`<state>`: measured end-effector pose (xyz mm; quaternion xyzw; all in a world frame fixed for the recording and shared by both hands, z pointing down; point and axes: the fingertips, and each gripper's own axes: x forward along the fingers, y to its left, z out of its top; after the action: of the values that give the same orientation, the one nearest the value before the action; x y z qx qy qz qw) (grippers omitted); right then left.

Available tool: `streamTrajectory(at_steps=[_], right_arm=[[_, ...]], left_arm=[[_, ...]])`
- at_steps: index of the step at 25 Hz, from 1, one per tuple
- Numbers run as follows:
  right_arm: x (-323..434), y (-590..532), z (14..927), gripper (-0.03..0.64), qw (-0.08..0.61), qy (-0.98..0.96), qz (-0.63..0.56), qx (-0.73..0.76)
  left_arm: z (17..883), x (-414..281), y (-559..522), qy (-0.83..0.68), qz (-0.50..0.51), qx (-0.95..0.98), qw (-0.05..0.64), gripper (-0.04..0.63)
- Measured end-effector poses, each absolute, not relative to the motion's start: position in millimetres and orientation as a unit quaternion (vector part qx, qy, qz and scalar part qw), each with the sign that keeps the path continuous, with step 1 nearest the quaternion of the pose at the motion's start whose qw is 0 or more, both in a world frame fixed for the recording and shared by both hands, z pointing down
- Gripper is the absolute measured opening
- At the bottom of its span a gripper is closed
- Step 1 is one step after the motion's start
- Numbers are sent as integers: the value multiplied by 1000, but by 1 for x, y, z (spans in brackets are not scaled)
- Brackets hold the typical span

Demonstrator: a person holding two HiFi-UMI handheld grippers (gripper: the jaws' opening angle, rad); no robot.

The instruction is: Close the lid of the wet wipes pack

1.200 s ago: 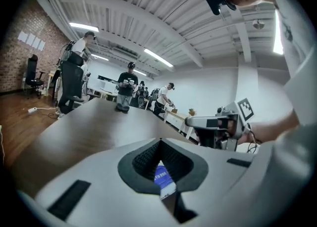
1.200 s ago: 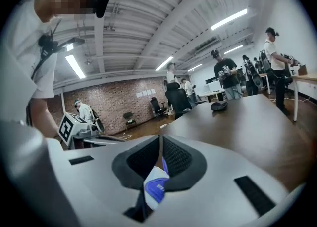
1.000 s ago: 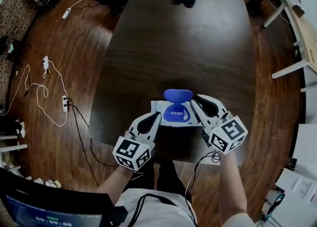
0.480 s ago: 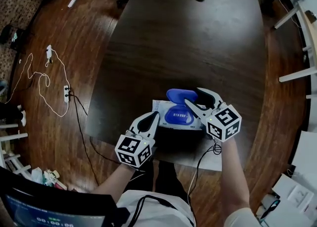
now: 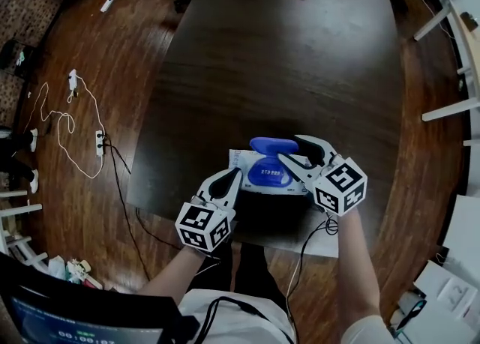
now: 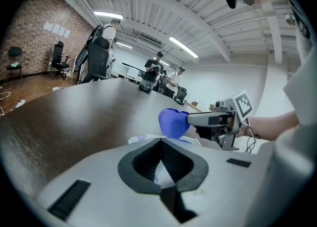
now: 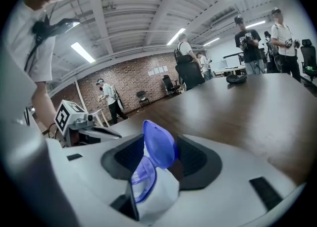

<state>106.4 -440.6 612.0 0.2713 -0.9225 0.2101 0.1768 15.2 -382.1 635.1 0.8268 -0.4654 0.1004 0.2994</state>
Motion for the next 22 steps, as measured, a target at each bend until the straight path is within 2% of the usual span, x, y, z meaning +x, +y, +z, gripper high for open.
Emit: streamTrajectory(at_steps=[22], right_arm=[[88, -362, 598, 206, 189, -920, 203, 275]], left_arm=[[618, 7, -356, -450, 97, 845, 273, -3]])
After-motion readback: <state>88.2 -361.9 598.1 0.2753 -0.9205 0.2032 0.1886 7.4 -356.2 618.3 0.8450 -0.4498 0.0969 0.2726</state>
